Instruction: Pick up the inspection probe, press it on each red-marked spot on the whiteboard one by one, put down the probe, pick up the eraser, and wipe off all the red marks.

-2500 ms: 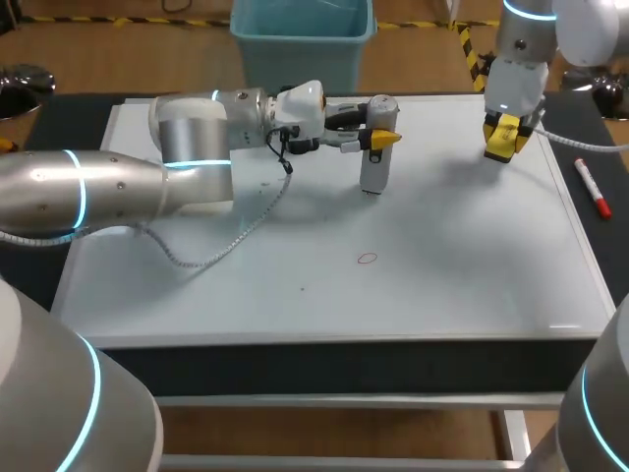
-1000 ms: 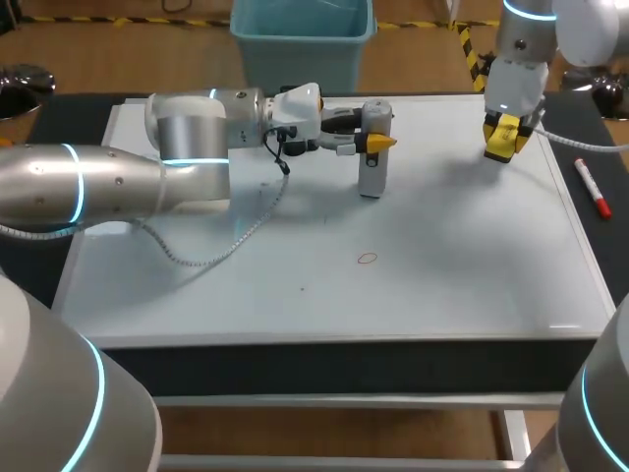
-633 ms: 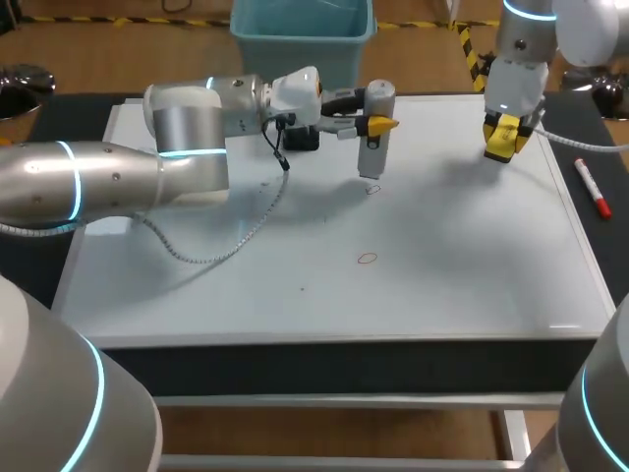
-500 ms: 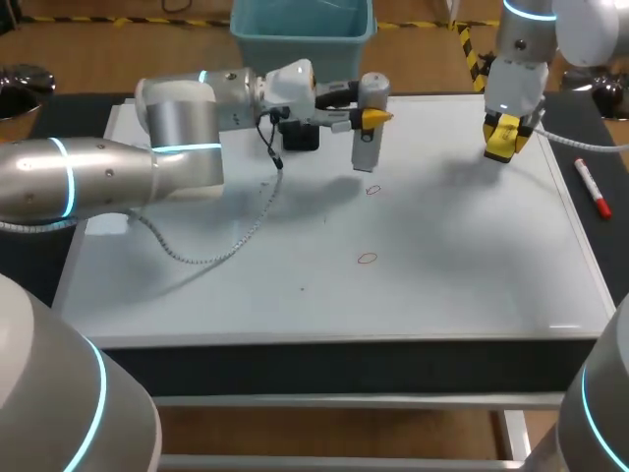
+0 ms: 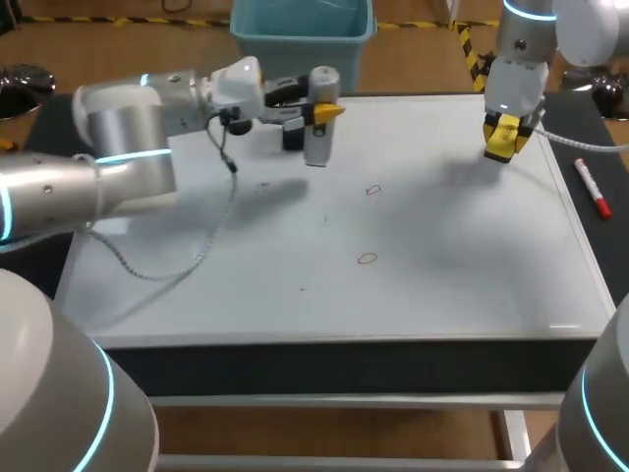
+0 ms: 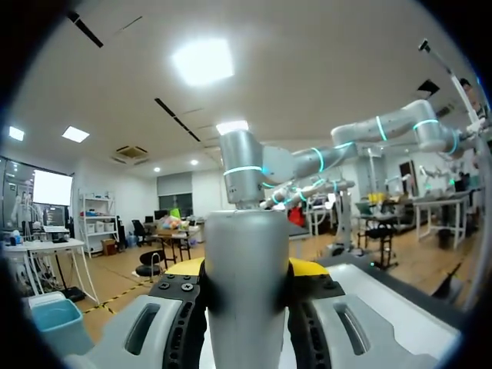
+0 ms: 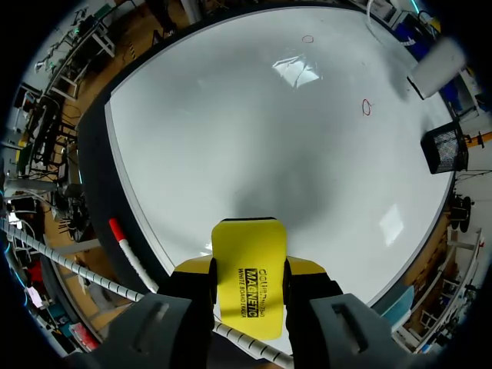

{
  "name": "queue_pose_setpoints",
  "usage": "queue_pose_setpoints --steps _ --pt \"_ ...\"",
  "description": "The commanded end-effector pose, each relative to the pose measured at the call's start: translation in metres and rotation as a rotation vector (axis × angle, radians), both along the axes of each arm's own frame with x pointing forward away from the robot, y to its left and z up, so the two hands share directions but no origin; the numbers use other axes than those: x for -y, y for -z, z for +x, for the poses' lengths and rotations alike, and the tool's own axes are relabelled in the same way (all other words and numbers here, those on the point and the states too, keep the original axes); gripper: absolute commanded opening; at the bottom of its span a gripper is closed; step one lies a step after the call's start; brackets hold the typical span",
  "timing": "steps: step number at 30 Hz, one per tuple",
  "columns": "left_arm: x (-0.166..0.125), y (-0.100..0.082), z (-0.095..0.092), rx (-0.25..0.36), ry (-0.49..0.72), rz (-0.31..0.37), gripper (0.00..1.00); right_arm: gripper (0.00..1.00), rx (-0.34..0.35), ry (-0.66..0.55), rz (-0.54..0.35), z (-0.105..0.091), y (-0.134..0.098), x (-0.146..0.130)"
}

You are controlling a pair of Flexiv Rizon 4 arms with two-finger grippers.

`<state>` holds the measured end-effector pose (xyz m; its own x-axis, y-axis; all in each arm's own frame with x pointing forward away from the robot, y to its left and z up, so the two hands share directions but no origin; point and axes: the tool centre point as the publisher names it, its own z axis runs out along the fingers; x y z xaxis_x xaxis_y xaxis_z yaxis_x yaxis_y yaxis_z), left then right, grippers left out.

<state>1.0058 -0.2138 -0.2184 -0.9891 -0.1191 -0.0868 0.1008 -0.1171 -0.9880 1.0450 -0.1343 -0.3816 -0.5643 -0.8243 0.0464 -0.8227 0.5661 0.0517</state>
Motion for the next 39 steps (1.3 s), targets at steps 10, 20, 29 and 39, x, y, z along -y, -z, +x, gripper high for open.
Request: queue_pose_setpoints --steps 10,20,29,39 --pt "-0.12 0.001 -0.031 0.011 -0.24 -0.007 0.0 0.0 -0.001 -0.002 -0.003 0.001 -0.001 0.001" --pt "-0.169 0.004 -0.043 0.027 -0.312 -0.017 0.0 0.0 -0.001 -0.002 -0.003 0.001 -0.001 0.001" --pt "-0.19 0.001 -0.044 0.039 -0.328 -0.014 0.0 0.0 -0.001 -0.002 -0.003 0.001 -0.001 0.001" --pt "-0.193 0.0 -0.043 0.04 -0.327 -0.016 0.0 0.0 -0.001 -0.002 -0.003 0.001 -0.001 0.001"
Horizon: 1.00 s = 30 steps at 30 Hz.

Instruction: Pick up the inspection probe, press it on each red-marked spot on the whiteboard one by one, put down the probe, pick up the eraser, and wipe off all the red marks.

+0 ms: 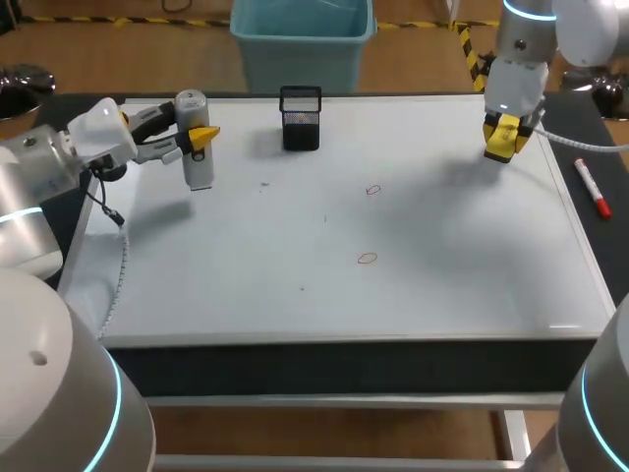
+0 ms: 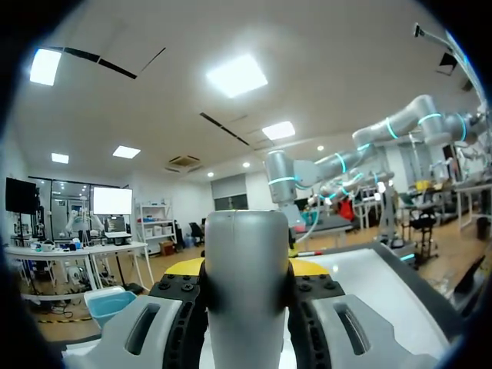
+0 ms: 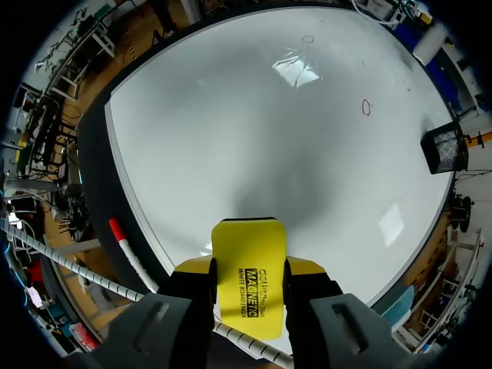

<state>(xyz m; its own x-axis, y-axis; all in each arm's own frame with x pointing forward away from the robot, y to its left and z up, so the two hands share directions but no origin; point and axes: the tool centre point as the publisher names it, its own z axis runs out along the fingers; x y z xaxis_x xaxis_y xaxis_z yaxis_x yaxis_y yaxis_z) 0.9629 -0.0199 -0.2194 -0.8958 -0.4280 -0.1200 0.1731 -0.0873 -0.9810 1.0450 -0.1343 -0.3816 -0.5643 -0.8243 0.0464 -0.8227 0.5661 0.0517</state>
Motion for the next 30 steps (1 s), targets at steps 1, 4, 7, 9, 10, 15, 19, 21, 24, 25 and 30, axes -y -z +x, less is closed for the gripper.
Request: queue_pose_setpoints --steps 1,4,7,9,10,15,19,21,24,25,30 --pt "0.001 -0.001 0.0 0.001 -0.004 0.0 0.0 0.0 -0.001 -0.002 -0.003 0.001 -0.001 0.001" --pt "0.001 -0.001 0.0 0.001 -0.004 0.0 0.0 0.0 -0.001 -0.002 -0.003 0.001 -0.001 0.001" --pt "0.001 -0.001 0.0 0.001 -0.004 0.0 0.0 0.0 0.006 -0.066 -0.011 -0.014 -0.004 -0.019" --pt "0.001 -0.001 0.0 0.001 -0.004 0.0 0.0 0.0 0.003 -0.111 -0.02 -0.029 -0.003 -0.036" --pt "0.001 -0.001 0.0 0.001 -0.004 0.0 0.0 0.0 -0.001 -0.131 -0.021 -0.035 -0.001 -0.043" --pt "0.001 -0.001 0.0 0.001 -0.004 0.0 0.0 0.0 -0.03 -0.254 -0.027 -0.072 0.004 -0.09" --pt "0.001 -0.001 0.0 0.001 -0.004 0.0 0.0 0.0 -0.028 -0.335 -0.03 -0.094 0.002 -0.126" --pt "0.001 -0.001 0.0 0.001 -0.004 0.0 0.0 0.0 -0.023 -0.386 -0.031 -0.105 0.001 -0.149" --pt "0.001 -0.001 0.0 0.001 -0.004 0.0 0.0 0.0 -0.029 -0.431 -0.028 -0.113 0.002 -0.172" --pt "0.001 -0.001 0.0 0.001 -0.004 0.0 0.0 0.0 -0.033 -0.441 -0.031 -0.114 0.003 -0.178" --pt "0.001 -0.001 0.0 0.001 -0.004 0.0 0.0 0.0 -0.046 -0.484 -0.041 -0.118 0.007 -0.208"
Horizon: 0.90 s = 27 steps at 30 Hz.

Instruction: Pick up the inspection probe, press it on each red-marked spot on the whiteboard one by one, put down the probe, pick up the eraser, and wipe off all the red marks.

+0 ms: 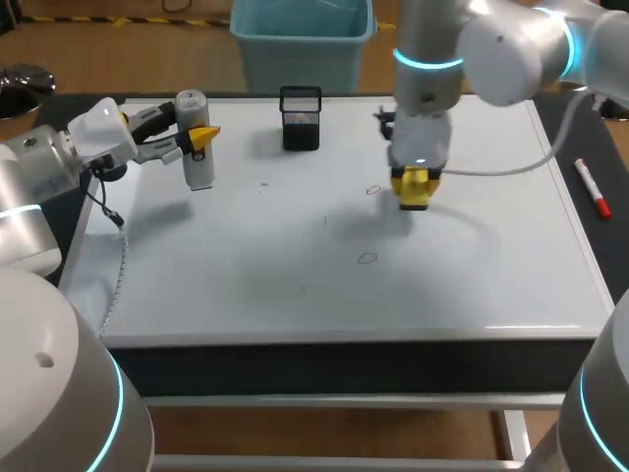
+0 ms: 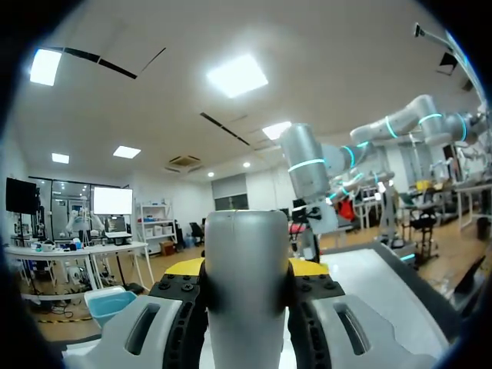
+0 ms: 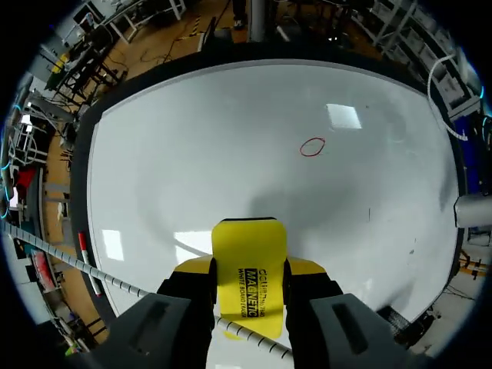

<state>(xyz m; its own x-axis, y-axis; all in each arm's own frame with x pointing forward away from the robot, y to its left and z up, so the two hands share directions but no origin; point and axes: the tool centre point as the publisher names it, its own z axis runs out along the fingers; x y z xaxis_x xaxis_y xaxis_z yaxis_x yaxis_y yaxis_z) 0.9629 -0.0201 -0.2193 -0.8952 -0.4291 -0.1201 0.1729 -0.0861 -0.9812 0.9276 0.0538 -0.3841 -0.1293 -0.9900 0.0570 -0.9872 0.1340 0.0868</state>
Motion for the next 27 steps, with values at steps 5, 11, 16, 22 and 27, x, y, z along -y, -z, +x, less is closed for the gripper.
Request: queue_pose_setpoints --steps 5,11,16,22,27 --pt "0.0 -0.001 0.0 0.002 -0.002 -0.001 0.0 0.0 -0.007 -0.042 -0.051 0.001 0.01 -0.04" --pt "0.0 -0.001 0.0 0.002 -0.002 -0.001 0.0 0.0 -0.019 -0.061 -0.023 0.009 0.014 -0.056" --pt "0.0 -0.001 0.0 0.002 -0.002 -0.001 0.0 0.0 -0.031 -0.06 -0.009 0.02 0.018 -0.062" --pt "0.0 -0.001 0.0 0.002 -0.002 -0.001 0.0 0.0 -0.043 -0.066 0.02 0.028 0.021 -0.063" --pt "0.0 -0.001 0.0 0.002 -0.002 -0.001 0.0 0.0 -0.054 -0.079 0.041 0.032 0.026 -0.063"
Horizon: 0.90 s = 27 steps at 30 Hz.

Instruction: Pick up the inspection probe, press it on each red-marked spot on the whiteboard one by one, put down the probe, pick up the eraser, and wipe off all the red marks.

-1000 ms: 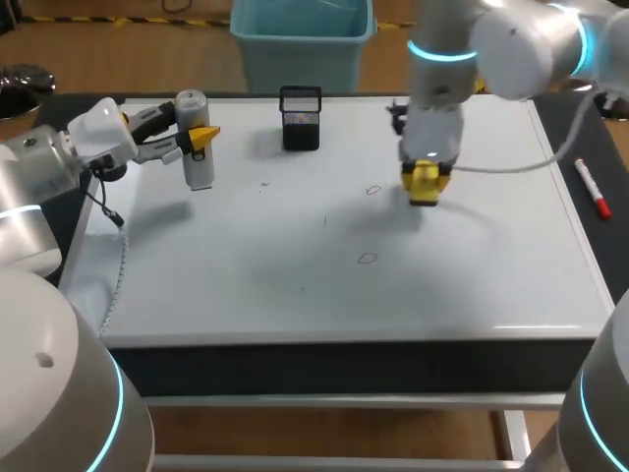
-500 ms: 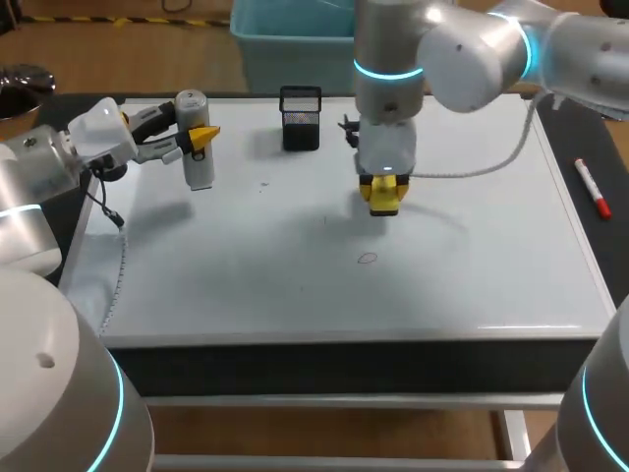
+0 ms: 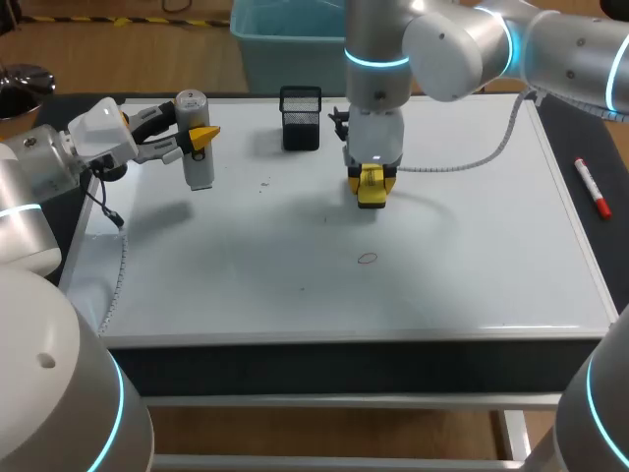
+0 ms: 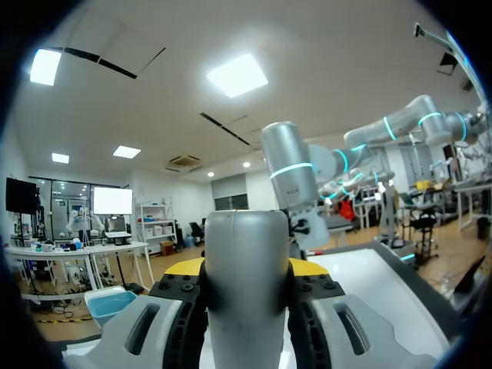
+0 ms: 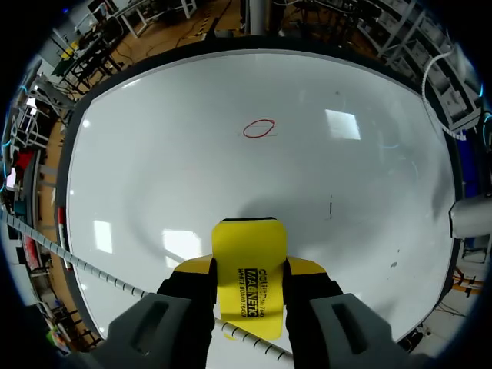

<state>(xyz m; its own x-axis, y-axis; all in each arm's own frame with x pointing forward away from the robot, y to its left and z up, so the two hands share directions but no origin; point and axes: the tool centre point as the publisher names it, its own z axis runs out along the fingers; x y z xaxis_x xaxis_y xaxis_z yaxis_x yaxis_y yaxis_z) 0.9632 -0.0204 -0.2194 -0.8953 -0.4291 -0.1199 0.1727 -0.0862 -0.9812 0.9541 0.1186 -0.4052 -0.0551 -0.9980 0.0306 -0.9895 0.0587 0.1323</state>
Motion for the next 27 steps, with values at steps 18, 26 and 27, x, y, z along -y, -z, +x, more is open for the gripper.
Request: queue_pose_setpoints --steps 18,26,27 --pt "0.0 -0.001 -0.001 0.002 -0.002 -0.001 0.0 0.0 -0.023 0.004 -0.005 0.014 0.025 0.026" --pt "0.0 -0.001 -0.001 0.002 -0.002 -0.001 0.0 0.0 -0.016 0.072 -0.015 0.027 0.026 0.057" --pt "0.0 -0.001 -0.001 0.002 -0.002 -0.001 0.0 0.0 -0.014 0.081 -0.017 0.028 0.026 0.059"
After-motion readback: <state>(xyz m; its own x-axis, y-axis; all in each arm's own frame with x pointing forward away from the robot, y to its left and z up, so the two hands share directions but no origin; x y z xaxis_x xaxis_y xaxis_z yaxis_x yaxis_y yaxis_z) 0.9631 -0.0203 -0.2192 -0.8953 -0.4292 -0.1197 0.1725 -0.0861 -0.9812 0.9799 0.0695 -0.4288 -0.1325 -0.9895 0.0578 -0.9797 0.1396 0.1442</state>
